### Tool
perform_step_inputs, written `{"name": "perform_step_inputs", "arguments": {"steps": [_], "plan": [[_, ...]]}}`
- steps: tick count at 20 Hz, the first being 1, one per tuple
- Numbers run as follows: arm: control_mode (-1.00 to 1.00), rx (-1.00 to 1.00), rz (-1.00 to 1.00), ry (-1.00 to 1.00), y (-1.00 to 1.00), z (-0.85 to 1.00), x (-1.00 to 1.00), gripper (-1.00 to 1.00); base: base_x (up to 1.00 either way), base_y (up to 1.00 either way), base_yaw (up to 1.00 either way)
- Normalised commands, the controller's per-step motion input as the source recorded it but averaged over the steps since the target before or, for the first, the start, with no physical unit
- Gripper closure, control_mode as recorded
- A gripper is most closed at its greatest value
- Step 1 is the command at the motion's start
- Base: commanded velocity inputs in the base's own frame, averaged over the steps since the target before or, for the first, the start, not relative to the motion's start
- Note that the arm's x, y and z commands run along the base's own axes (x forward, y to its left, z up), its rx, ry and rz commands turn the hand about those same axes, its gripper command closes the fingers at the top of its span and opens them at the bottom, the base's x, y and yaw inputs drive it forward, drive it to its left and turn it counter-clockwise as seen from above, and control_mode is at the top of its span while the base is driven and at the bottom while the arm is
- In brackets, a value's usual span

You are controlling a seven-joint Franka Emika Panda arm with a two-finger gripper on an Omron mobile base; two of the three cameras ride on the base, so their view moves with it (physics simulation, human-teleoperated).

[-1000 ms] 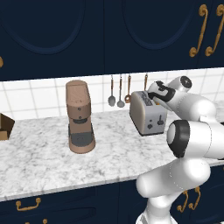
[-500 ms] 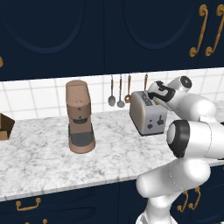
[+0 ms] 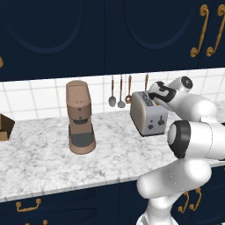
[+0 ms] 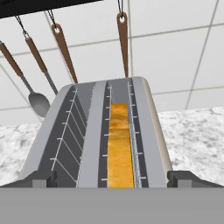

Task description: Start the toaster. Once the lever pops up, take the bread to the plate on the dining counter.

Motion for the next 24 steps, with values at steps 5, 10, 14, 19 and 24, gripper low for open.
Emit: {"name": "perform_step_inputs", "arguments": {"steps": [5,10,14,19,24], "plan": [[-1.0,0.0,0.0,0.0,0.0,0.0,0.0,-1.0,0.0,0.0,0.0],[-1.0,0.0,0.0,0.0,0.0,0.0,0.0,-1.0,0.0,0.0,0.0],[-1.0,0.0,0.0,0.0,0.0,0.0,0.0,-1.0,0.0,0.0,0.0],[-1.0,0.0,0.0,0.0,0.0,0.0,0.0,-1.0,0.0,0.0,0.0],[-1.0,0.0,0.0,0.0,0.0,0.0,0.0,-1.0,0.0,0.0,0.0]]}}
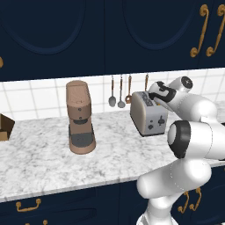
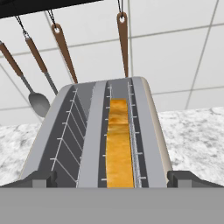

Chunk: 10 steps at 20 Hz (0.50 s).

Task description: Start the toaster. Once the lever pops up, take the bread to the plate on the dining counter.

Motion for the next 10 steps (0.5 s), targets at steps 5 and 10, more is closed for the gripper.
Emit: {"name": "perform_step_inputs", "arguments": {"steps": [5,10], "plan": [[-1.0,0.0,0.0,0.0,0.0,0.0,0.0,-1.0,0.0,0.0,0.0],[-1.0,0.0,0.0,0.0,0.0,0.0,0.0,-1.0,0.0,0.0,0.0]]}}
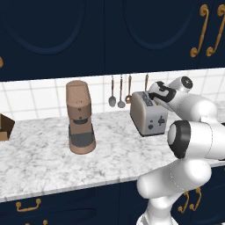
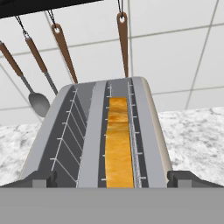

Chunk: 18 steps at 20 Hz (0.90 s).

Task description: Start the toaster. Once the lever pops up, take the bread to the plate on the dining counter.

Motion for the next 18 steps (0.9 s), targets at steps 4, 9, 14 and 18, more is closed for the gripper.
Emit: {"name": "perform_step_inputs", "arguments": {"steps": [4,9,14,18], "plan": [[-1.0,0.0,0.0,0.0,0.0,0.0,0.0,-1.0,0.0,0.0,0.0],[-1.0,0.0,0.0,0.0,0.0,0.0,0.0,-1.0,0.0,0.0,0.0],[-1.0,0.0,0.0,0.0,0.0,0.0,0.0,-1.0,0.0,0.0,0.0],[-1.0,0.0,0.0,0.0,0.0,0.0,0.0,-1.0,0.0,0.0,0.0]]}}
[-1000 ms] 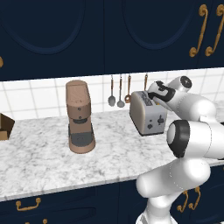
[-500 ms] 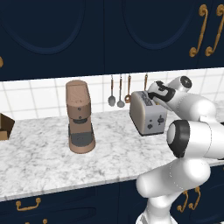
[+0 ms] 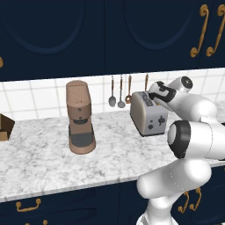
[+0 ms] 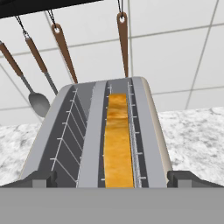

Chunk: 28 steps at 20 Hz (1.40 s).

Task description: Start the toaster. Once the lever pops up, take the bread to the plate on the dining counter.

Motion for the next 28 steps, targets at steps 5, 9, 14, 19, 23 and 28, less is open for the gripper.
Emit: {"name": "perform_step_inputs", "arguments": {"steps": [5,9,14,19,23,28], "plan": [[-1.0,0.0,0.0,0.0,0.0,0.0,0.0,-1.0,0.0,0.0,0.0],[-1.0,0.0,0.0,0.0,0.0,0.0,0.0,-1.0,0.0,0.0,0.0],[-1.0,0.0,0.0,0.0,0.0,0.0,0.0,-1.0,0.0,0.0,0.0],[-1.0,0.0,0.0,0.0,0.0,0.0,0.0,-1.0,0.0,0.0,0.0],[-1.0,0.0,0.0,0.0,0.0,0.0,0.0,-1.0,0.0,0.0,0.0],[-1.0,-0.01,0.0,0.0,0.0,0.0,0.0,-1.0,0.0,0.0,0.0]]}}
